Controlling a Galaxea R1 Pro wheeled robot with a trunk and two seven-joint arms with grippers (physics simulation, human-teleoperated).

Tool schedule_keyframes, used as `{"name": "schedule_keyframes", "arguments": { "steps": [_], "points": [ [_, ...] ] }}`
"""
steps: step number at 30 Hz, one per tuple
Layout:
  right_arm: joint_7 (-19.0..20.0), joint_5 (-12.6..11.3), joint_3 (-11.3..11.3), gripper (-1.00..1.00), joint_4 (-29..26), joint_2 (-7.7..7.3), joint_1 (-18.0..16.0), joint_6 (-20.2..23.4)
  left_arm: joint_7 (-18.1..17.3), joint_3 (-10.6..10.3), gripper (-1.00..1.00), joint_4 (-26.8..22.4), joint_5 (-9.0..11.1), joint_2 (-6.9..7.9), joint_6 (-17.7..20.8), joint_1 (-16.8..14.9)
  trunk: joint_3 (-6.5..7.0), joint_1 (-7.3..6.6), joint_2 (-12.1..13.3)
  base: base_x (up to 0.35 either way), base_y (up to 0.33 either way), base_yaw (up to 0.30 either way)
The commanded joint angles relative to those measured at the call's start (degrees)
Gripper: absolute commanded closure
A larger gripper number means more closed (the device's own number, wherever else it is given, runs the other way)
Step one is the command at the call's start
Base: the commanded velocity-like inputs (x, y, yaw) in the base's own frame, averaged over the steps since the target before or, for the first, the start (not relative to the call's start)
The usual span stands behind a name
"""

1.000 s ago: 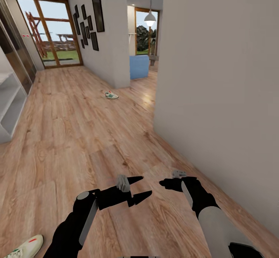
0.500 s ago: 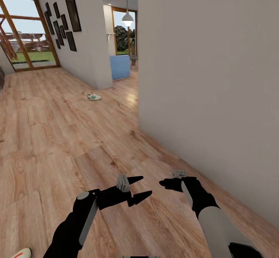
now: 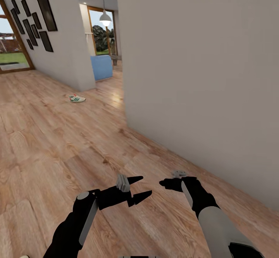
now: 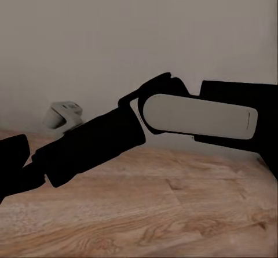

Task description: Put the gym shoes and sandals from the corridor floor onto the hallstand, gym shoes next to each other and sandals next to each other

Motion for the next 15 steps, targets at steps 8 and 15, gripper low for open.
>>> {"name": "schedule_keyframes", "arguments": {
  "steps": [8,15],
  "points": [
    [0.5,0.7,-0.4,-1.00,-0.1,0.08,0.0,0.2,-0.1,0.0,-1.00,0.0,0.3,0.01,0.6,0.0,-0.05,-0.02,0.0,-0.010,0.012,-0.300],
    [0.5,0.7,-0.4,-1.00,-0.1,0.11,0.0,0.2,-0.1,0.0,-1.00,0.0,0.3,0.01,0.6,0.0,-0.05,-0.02,0.0,-0.103,0.056,-0.300]
  ]
}}
